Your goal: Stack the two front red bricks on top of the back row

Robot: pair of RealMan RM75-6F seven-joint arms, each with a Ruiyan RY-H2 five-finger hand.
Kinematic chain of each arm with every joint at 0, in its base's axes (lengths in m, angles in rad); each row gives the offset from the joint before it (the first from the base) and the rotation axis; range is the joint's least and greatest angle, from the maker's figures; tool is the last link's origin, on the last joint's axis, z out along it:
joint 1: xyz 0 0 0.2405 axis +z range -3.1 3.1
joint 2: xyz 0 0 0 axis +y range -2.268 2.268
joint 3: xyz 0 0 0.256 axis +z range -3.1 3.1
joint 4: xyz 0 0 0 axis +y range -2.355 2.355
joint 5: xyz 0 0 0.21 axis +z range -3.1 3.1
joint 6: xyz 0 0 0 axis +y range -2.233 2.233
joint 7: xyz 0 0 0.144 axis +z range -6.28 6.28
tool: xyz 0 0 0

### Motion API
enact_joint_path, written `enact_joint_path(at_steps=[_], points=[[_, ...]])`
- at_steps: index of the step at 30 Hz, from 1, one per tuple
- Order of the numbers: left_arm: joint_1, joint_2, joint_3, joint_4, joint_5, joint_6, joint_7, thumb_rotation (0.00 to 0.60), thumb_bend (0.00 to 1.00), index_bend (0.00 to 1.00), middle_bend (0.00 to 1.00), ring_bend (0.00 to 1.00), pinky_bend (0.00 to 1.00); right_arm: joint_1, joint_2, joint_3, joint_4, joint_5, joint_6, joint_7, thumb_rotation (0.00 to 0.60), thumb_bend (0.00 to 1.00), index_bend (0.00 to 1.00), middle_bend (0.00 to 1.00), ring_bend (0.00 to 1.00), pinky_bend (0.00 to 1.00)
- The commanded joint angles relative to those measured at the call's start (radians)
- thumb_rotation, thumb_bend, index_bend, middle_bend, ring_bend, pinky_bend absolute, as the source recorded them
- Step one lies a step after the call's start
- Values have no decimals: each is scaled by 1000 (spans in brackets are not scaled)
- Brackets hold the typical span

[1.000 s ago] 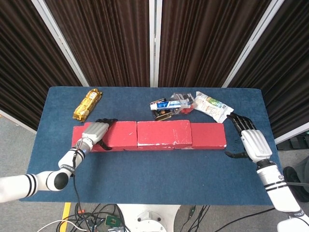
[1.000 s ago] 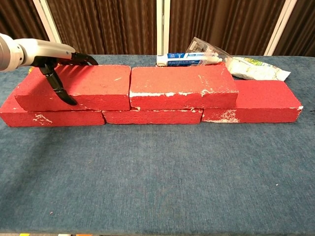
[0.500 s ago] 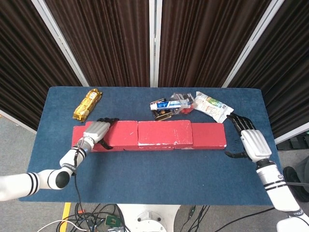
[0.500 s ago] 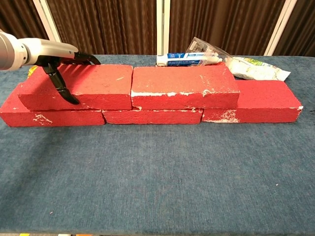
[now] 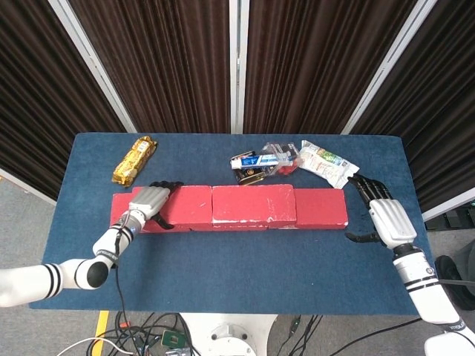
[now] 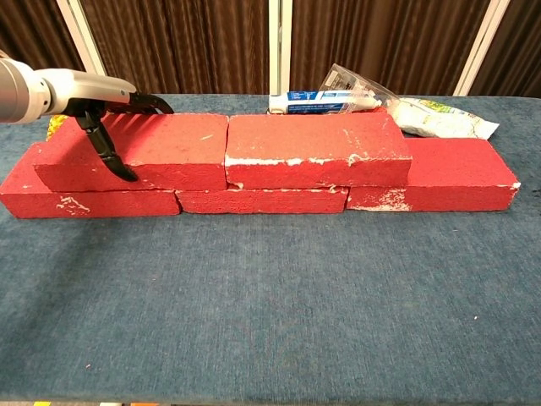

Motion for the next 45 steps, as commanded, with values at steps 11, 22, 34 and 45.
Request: enact_joint_path(at_steps=[11,22,34,45], points=[[-1,-9,2,15,-4,-2,-11,600,194,1,73,38,96,0,-2,-1,4,11,-1,-16,600,0,0,0,0,0],[-1,-12,7,24,10,-24,-24,600,194,0,18,0,93,1,-5,0,8,12,-2,-15,600,0,0,0,0,0],[7,-8,-3,32,50,-44,-64,600,193,0,11,0,85,2,-8,1,13,21,-6,-13,600,0,0,0,0,0],[7,-10,-3,28,63,-36,-70,600,194,0,11,0,83,3,-9,1,13,24,-10,-16,600,0,0,0,0,0]])
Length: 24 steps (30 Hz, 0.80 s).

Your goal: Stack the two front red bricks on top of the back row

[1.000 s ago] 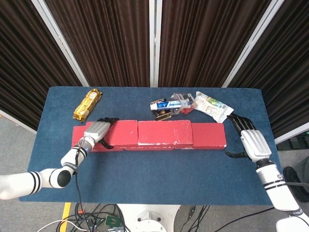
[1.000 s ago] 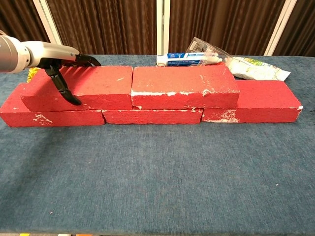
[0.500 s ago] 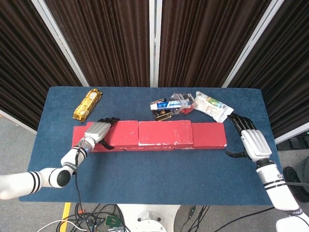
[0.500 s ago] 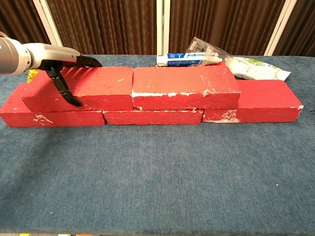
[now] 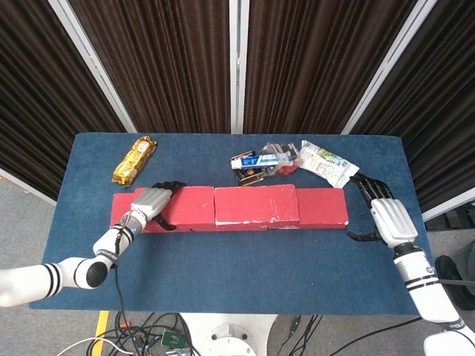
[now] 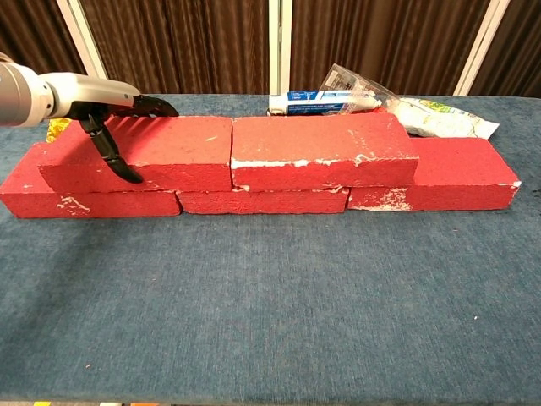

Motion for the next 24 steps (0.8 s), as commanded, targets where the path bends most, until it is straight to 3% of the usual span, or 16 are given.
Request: enact_joint_path(at_steps=[1,24], points=[[-2,-3,1,3,-2,-2,0,600,193,0,11,0,83,0,0,0,0,1,0,-1,600,0,0,0,0,0],[-4,-9,-3,27,17,-40,-40,600,168,0,0,0,0,1,1,2,4,8,-5,1,600,0,0,0,0,0]])
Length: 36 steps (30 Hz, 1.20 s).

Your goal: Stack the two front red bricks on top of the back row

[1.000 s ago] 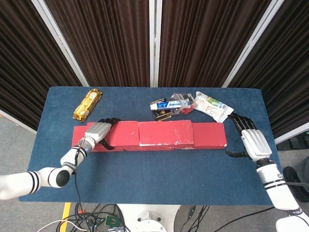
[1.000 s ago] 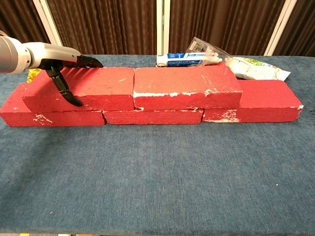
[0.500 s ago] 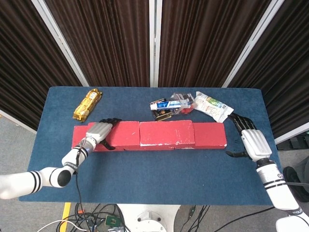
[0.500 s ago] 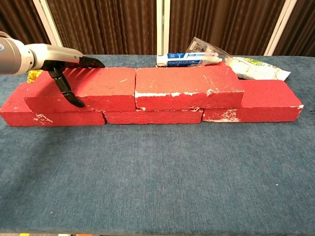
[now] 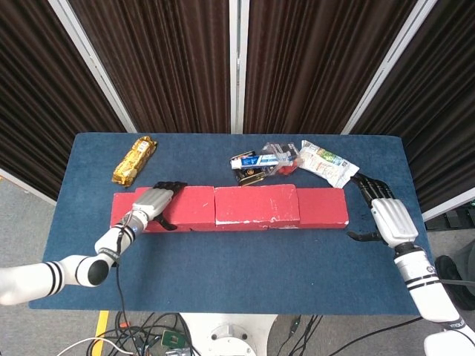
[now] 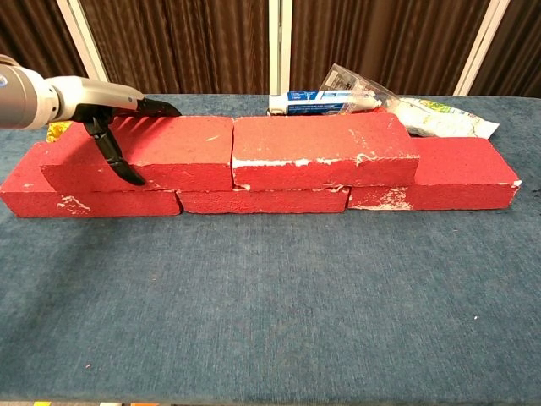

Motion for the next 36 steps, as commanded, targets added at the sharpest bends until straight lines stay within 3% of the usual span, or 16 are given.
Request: enact_joint_path(at_steps=[1,36], points=[[0,1,1,2,6,-5,-3,600,168,0,0,0,0,0,0,0,0,1,0,-1,600,0,0,0,0,0],[23,5,-15,11,99,-23,-78,600,141,0,0,0,0,0,-1,1,6,12,-5,-3,600,0,0,0,0,0]])
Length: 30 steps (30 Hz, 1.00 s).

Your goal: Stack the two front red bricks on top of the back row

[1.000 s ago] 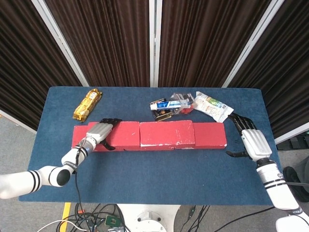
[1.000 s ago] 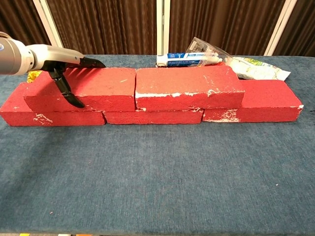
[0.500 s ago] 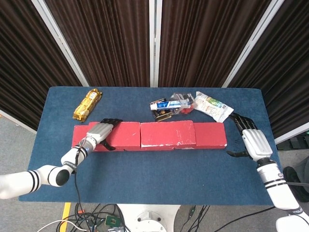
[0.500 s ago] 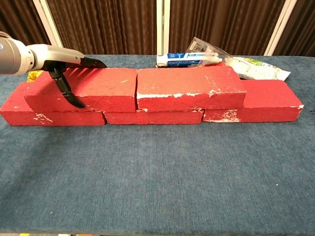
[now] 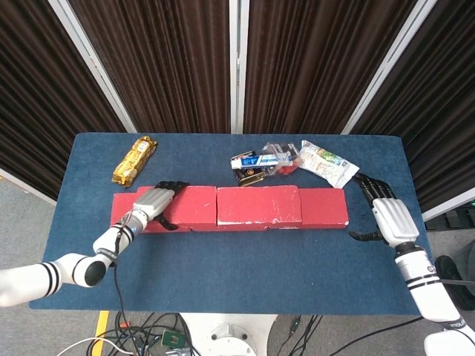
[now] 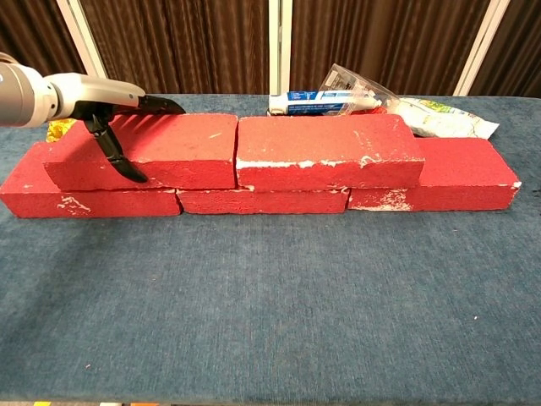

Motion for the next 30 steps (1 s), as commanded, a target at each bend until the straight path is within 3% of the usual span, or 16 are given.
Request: enact_joint_path(at_steps=[1,30], points=[[-1,0,2,0,-2,-1,1,600,141,0,0,0,0,0,0,0,0,1,0,-1,600,0,0,0,0,0],[-15,-2,12,-8,-43,11,26,600,129,0,0,0,0,-2,0,-1,9,2,-6,13,600,0,0,0,0,0]])
